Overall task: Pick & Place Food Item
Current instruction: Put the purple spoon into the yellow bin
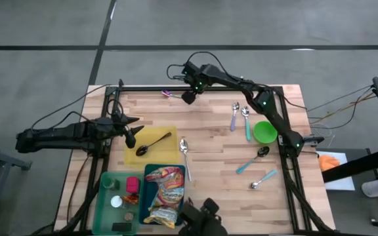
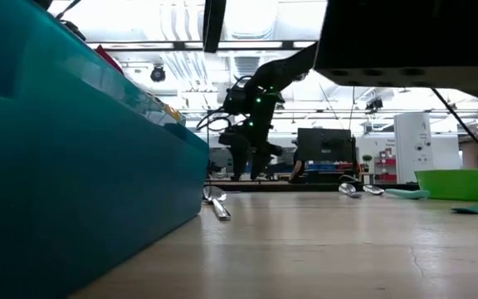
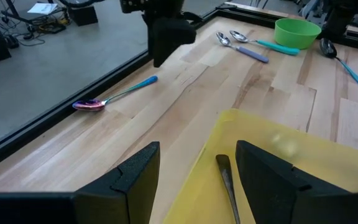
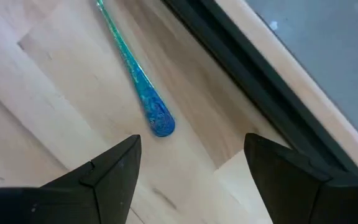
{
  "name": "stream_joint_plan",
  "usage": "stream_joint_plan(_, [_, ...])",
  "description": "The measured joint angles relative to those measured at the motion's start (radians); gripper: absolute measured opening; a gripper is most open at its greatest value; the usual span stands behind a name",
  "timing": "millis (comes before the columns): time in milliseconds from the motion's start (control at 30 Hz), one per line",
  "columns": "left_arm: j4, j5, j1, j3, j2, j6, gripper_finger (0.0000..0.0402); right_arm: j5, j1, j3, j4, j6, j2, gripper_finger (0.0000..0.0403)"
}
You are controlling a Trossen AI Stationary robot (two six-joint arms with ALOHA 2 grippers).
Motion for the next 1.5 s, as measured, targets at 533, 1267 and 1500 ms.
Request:
stream_joint_plan(533, [-0.006, 0.000, 0.000, -0.053, 0.000, 0.000, 0.0212, -0.510, -0.055, 0.065, 0.058, -0.128, 0.084, 0.0281])
stream_joint_plan(1267, [0.036, 0.007, 0.000, -0.208, 0.031, 0.001, 0.0211, -0.659, -0.118, -0.013, 0.120, -0.056, 0.082, 0.0281])
stream_joint_plan(1500, [0.048, 0.003, 0.000, -0.219, 0.031, 0.001, 0.0211, -0.658, -0.109, -0.015, 0.119, -0.020, 0.082, 0.0281])
